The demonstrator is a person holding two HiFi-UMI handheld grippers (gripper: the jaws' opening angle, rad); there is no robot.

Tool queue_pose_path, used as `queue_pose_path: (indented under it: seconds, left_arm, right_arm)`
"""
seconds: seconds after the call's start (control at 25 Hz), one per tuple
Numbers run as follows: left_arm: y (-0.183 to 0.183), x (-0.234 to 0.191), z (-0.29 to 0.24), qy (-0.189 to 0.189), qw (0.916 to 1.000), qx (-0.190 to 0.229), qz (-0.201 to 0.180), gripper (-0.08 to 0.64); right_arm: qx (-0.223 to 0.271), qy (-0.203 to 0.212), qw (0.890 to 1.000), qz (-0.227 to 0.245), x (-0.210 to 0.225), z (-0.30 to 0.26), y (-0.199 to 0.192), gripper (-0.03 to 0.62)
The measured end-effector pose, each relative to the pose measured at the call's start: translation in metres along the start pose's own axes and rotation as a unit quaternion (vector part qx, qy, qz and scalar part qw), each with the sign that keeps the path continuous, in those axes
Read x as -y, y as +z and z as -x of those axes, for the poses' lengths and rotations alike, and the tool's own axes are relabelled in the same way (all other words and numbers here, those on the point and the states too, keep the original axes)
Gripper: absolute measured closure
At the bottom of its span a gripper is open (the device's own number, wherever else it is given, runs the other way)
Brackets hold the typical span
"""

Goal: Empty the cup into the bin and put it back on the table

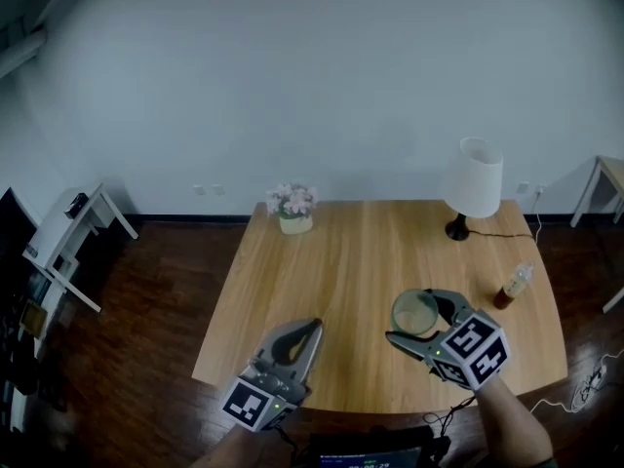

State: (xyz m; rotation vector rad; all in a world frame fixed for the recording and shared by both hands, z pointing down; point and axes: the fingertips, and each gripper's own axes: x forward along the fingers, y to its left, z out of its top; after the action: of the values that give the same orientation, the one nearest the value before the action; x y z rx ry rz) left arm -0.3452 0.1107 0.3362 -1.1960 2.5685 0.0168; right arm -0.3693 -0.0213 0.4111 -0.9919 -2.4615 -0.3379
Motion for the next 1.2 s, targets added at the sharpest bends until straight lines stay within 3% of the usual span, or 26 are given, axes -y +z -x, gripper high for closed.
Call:
queue_pose_path:
  seconds: [0.4, 0.56, 0.88, 1.2]
  left_arm:
    - [-0.044, -0.017, 0.006, 0.093, 0.9931, -0.068, 0.02, 0.568]
    - [-0.06, -0.029, 0.009, 0.114, 0.9897, -0.081, 0.032, 0.568]
    - [-0.103, -0.059, 0.014, 0.136, 0.983, -0.107, 0.061, 0.568]
    - [-0.157, -0.1, 0.03, 0.181, 0.9678, -0.147, 0.095, 0.569]
  right_arm:
    - [-0.01, 0.077, 0.997, 0.007, -0.001, -0.054, -0.017, 0.204]
    - [-0.016, 0.098, 0.995, 0.006, -0.005, -0.074, -0.026, 0.204]
    - [-0.035, 0.102, 0.994, -0.001, -0.007, -0.117, -0.042, 0.204]
    - [-0.064, 0.097, 0.993, -0.016, -0.008, -0.169, -0.064, 0.204]
